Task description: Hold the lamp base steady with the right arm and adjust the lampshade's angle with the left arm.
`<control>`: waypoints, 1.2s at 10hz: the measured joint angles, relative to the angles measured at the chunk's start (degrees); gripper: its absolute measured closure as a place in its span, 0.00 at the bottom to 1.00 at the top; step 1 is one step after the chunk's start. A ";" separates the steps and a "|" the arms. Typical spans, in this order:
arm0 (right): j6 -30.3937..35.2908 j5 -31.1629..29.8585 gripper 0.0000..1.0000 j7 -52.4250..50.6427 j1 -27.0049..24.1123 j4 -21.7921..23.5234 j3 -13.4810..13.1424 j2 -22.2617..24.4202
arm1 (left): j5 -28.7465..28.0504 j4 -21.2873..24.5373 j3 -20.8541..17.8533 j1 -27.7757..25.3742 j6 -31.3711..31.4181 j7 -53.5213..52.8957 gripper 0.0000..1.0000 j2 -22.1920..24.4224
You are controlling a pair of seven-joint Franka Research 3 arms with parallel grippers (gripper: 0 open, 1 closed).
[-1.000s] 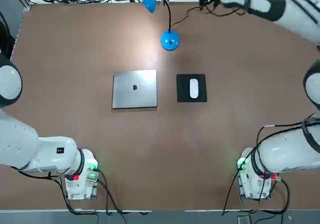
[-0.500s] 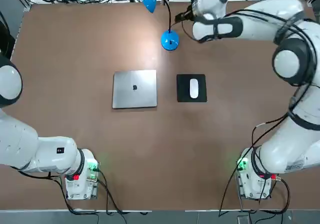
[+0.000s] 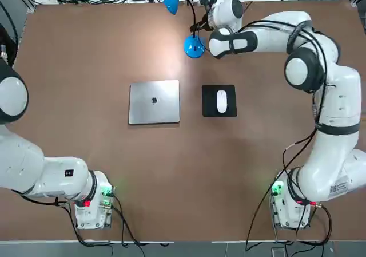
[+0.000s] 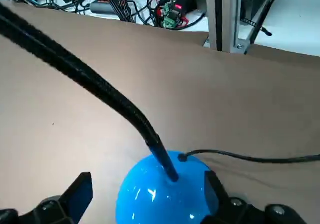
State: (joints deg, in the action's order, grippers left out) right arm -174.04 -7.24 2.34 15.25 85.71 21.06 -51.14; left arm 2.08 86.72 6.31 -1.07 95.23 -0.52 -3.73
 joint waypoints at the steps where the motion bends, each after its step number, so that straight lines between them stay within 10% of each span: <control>1: 0.00 -1.41 0.03 0.00 0.50 -2.06 -0.71 -2.17 | 0.00 -0.10 0.43 0.18 0.86 -2.81 0.01 -0.28; 5: -0.03 -3.32 0.33 -0.37 1.50 -7.83 -1.74 -7.59 | 0.00 -1.61 3.40 0.28 5.46 -12.53 0.01 -0.34; 12: -0.24 -3.32 0.55 -0.41 3.10 -10.89 -2.46 -10.89 | 0.00 -9.18 11.05 1.59 8.31 -24.25 0.02 -7.56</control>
State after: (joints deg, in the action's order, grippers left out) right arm -174.28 -10.56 1.93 18.35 74.82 18.60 -62.04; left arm 2.08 77.54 17.36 0.53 103.54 -24.77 -11.29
